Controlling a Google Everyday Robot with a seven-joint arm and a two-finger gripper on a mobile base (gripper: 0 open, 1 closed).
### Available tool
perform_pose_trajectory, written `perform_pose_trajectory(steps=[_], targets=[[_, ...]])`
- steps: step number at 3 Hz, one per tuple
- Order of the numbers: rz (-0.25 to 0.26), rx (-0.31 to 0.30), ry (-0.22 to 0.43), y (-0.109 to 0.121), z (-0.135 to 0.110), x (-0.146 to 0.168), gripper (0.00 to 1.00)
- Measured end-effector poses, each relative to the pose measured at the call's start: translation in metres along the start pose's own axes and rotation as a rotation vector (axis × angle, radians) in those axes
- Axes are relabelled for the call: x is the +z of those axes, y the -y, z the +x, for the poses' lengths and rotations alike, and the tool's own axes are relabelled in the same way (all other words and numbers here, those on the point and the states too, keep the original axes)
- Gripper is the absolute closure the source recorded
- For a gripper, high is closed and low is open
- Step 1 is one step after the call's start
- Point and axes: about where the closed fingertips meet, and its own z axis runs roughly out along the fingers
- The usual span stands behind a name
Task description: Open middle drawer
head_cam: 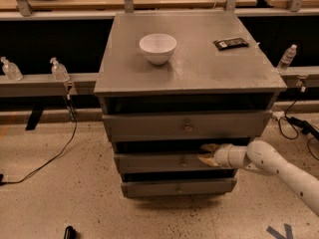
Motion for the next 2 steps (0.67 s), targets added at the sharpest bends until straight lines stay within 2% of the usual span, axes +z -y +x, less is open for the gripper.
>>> perform_pose_trajectory(steps=[1,2], targets=[[0.000,0.000,0.000,-0.0001,0.0000,0.0001,1.00],[0.000,0.000,0.000,-0.0001,-0.0001,0.0002,0.85]])
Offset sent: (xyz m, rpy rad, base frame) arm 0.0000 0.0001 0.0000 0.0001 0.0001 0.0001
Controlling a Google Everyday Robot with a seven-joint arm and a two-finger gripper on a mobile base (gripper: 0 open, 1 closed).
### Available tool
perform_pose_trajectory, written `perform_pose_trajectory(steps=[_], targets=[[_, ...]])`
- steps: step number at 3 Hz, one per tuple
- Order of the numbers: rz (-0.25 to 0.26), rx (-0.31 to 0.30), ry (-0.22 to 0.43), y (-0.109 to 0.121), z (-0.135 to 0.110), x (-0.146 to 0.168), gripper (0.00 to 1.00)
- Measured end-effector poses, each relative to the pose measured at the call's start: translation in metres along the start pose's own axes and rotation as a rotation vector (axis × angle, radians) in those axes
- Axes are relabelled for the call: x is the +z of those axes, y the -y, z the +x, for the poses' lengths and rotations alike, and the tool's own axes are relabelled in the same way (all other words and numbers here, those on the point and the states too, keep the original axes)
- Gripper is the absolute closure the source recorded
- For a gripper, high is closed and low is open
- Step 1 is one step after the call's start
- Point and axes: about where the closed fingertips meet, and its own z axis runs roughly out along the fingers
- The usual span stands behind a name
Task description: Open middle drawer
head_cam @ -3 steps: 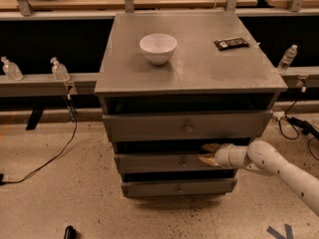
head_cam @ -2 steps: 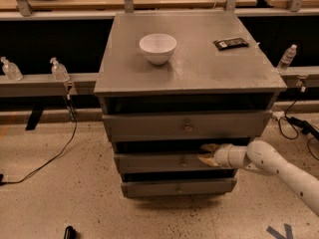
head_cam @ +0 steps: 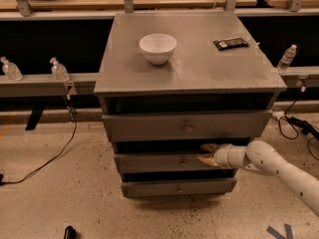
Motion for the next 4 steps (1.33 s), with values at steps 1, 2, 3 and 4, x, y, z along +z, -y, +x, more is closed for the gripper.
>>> perform_pose_trajectory(steps=[1,2,3,4], targets=[[-0.003,0.000,-0.010,0.001,0.001,0.001,0.53],[-0.008,-0.001,-0.024,0.001,0.002,0.002,0.30],[-0.026,-0.020,-0.094,0.005,0.011,0.009,0.07],[-0.039,-0.030,-0.144,0.010,0.022,0.013,0.06]])
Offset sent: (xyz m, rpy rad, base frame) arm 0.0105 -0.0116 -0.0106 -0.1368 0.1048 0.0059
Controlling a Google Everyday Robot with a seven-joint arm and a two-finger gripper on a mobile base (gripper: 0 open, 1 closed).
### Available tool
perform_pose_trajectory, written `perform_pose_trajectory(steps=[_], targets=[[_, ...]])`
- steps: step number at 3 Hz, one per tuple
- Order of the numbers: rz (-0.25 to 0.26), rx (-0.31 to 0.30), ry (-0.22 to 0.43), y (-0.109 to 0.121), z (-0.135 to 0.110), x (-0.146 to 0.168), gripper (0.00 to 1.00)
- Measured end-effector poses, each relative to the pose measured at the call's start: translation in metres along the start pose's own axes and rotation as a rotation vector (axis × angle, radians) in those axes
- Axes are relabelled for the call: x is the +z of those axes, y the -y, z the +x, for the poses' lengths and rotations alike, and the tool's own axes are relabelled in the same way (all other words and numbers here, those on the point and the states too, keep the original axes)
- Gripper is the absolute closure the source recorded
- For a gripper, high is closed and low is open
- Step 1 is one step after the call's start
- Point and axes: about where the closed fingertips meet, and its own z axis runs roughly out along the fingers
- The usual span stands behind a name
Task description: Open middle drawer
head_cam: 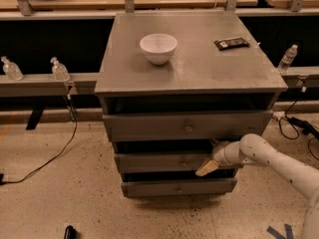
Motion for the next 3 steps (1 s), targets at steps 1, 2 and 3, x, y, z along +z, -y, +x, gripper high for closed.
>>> perform_pose_trajectory(steps=[1,2,3], targets=[[-0.015,0.005,-0.034,0.0015,0.0099,0.0013,0.29],[-0.020,0.016,-0.051,-0.0018,0.0164,-0.0032,0.55],[-0.020,0.016,-0.051,-0.0013,0.0149,-0.0048,0.59]])
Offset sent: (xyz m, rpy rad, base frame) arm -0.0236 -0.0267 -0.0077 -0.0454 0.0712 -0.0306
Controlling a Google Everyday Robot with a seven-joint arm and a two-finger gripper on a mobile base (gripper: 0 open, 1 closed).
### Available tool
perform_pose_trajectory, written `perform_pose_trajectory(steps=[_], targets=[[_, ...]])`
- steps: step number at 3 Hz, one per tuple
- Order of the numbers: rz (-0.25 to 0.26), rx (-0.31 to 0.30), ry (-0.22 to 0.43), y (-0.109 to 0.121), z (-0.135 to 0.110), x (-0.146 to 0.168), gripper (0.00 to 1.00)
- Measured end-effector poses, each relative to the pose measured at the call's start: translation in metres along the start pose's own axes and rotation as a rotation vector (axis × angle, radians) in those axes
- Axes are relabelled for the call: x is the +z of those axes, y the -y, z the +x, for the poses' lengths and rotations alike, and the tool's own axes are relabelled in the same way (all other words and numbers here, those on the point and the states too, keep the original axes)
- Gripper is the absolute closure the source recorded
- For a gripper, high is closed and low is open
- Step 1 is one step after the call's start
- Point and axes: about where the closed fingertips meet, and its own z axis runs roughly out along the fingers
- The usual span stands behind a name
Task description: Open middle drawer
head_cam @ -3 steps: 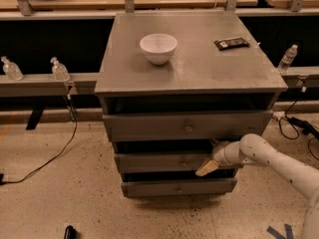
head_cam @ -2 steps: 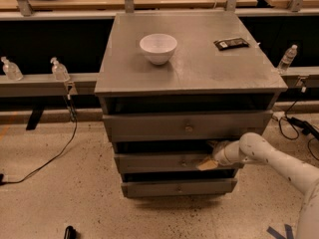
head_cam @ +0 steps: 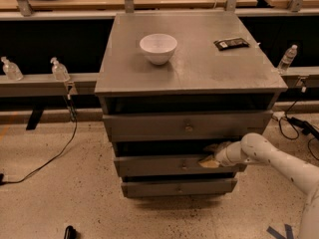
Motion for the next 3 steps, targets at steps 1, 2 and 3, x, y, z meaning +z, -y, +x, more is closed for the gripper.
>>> perform_pose_trajectory(steps=[1,2,3], targets=[[0.000,0.000,0.000,0.0000,-0.0001,-0.0001,0.55],[0.000,0.000,0.000,0.0000,-0.0001,-0.0002,0.55],[0.000,0.000,0.000,0.0000,-0.0004,-0.0005,0.38]])
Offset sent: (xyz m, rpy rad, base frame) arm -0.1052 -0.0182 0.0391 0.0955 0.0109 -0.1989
